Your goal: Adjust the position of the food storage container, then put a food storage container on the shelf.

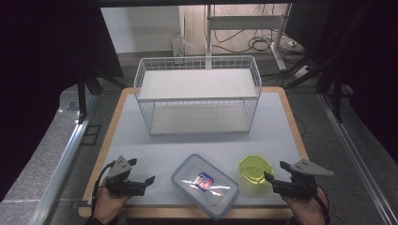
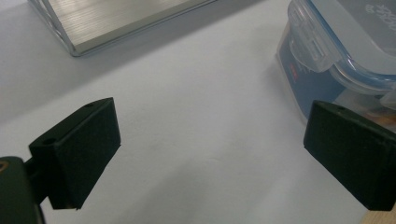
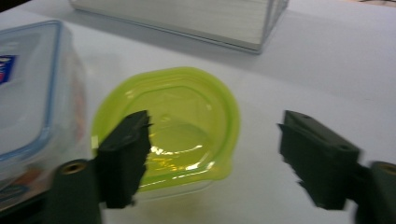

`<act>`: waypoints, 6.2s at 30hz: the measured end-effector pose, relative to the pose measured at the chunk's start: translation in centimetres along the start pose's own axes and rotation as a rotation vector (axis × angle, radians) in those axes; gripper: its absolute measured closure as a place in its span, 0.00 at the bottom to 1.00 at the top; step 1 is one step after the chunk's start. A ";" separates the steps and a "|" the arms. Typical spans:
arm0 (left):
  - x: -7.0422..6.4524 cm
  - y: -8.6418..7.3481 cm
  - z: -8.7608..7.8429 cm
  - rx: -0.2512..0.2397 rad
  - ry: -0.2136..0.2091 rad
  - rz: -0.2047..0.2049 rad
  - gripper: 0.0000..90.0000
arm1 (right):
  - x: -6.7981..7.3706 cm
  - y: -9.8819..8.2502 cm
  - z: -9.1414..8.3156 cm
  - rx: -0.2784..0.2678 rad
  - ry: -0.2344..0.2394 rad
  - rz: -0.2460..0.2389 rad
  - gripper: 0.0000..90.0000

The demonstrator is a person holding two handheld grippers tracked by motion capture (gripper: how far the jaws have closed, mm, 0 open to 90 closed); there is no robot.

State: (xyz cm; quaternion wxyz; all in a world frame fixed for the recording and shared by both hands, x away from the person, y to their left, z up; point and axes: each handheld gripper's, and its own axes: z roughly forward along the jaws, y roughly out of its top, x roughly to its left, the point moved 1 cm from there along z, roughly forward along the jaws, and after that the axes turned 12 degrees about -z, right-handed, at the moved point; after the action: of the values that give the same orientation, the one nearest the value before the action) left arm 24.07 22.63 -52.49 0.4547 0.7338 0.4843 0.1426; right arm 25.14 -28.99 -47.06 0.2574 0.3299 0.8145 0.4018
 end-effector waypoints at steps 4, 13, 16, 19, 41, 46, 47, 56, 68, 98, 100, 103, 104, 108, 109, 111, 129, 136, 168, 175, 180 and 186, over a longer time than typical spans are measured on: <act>-0.1 0.0 0.0 0.002 0.011 0.004 0.06 | 0.6 0.2 -0.3 -0.005 0.043 -0.012 0.50; -0.1 -0.1 0.1 0.004 0.028 0.019 0.07 | 3.2 1.4 -0.2 -0.021 0.186 -0.093 1.00; -0.1 -0.1 0.1 0.000 0.028 0.015 0.07 | 4.0 1.8 0.6 -0.006 0.219 -0.111 1.00; -0.1 -0.1 0.0 -0.001 0.029 0.017 0.08 | 4.8 2.4 1.9 0.006 0.249 -0.131 1.00; -0.1 -0.2 0.2 0.022 0.046 0.046 0.08 | 2.6 1.9 5.1 0.096 0.210 -0.111 1.00; -0.2 -0.2 0.2 0.027 0.048 0.050 0.08 | 1.2 1.7 5.1 0.095 0.185 -0.096 1.00; -0.2 -0.2 0.2 0.027 0.048 0.050 0.08 | 1.2 1.7 5.1 0.095 0.185 -0.096 1.00; -0.2 -0.2 0.3 0.033 0.045 0.050 0.08 | -0.8 1.2 5.2 0.125 0.125 -0.077 1.00; -1.3 0.5 0.7 0.051 -0.046 0.042 0.37 | 4.0 0.9 2.1 0.069 0.229 -0.114 1.00; -3.1 1.7 4.4 0.173 -0.204 -0.030 1.00 | 6.3 1.4 6.7 0.168 0.305 -0.080 1.00; -3.1 1.6 4.3 0.176 -0.201 -0.031 1.00 | 6.1 1.6 7.0 0.172 0.299 -0.078 1.00; -3.4 1.6 4.1 0.184 -0.201 -0.021 1.00 | 5.4 2.1 7.9 0.178 0.273 -0.081 1.00; -3.6 1.5 4.0 0.187 -0.203 -0.014 1.00 | 5.3 2.2 8.1 0.179 0.267 -0.082 1.00; -4.1 1.2 4.0 0.211 -0.215 0.010 1.00 | 4.7 2.5 8.9 0.183 0.248 -0.075 1.00; -4.5 1.0 4.0 0.222 -0.206 0.031 1.00 | 4.6 2.6 9.0 0.185 0.246 -0.074 1.00; -4.7 1.0 3.9 0.218 -0.197 0.038 1.00 | 4.5 2.6 9.2 0.186 0.241 -0.076 1.00; -1.9 0.8 1.4 0.068 -0.042 0.018 0.27 | 3.6 2.4 6.5 0.148 0.176 -0.130 0.65; -1.8 0.7 1.8 0.040 -0.074 0.030 0.06 | 3.1 2.5 5.4 0.102 0.183 -0.102 0.39; -4.4 3.8 6.4 0.234 -0.363 -0.067 0.01 | 5.4 4.1 8.7 0.136 0.390 -0.016 0.03; -4.6 3.8 7.7 0.277 -0.440 -0.111 0.00 | 5.5 4.3 10.7 0.181 0.478 0.089 0.03; -4.9 3.7 7.2 0.275 -0.426 -0.094 0.02 | 5.5 4.2 10.6 0.190 0.496 0.112 0.05; -4.9 3.2 5.8 0.243 -0.427 -0.106 0.15 | 5.8 4.2 9.3 0.203 0.490 0.092 0.16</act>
State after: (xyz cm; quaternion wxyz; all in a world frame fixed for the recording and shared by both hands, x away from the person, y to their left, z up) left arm 27.29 15.06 -52.01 0.4621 0.7701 0.4285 -0.0990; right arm 29.12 -18.22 -49.53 -0.0001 0.2837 0.8727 0.3973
